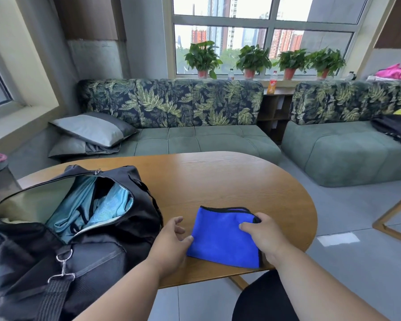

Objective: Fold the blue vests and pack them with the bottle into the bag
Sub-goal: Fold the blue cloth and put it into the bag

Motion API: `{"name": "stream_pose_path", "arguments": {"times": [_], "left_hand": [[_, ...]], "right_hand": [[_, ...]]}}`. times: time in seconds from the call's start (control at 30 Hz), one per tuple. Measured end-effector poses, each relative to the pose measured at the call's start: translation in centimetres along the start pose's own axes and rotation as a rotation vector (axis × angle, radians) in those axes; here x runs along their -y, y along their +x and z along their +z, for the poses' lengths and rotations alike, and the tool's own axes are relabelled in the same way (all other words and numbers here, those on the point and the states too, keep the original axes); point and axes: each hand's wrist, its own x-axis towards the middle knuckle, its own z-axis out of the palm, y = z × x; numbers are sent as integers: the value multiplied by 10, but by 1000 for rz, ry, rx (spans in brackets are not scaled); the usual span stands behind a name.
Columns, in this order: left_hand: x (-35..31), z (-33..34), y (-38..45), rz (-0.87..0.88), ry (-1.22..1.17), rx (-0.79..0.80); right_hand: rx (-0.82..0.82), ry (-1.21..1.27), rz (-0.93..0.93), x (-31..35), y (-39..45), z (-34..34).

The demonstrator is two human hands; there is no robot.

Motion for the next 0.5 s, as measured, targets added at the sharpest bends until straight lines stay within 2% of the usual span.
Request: {"name": "stream_pose_path", "arguments": {"times": [0.1, 0.2, 0.27, 0.33, 0.4, 0.5], "left_hand": [[-4, -8, -9, 46, -48, -72], [-13, -19, -20, 206, 22, -194], [-17, -27, -27, 339, 155, -230], [-18, -32, -35, 425, 317, -209], [-11, -29, -42, 434, 428, -126], [8, -24, -49, 392, 554, 9]], "right_hand": [[-172, -64, -244, 32, -16, -10], [-205, -193, -501, 70, -49, -5], [-108, -436, -632, 83, -71, 6], [63, -679, -674, 81, -82, 22], [237, -809, -632, 67, -86, 38], [439, -814, -500, 40, -89, 50]]}}
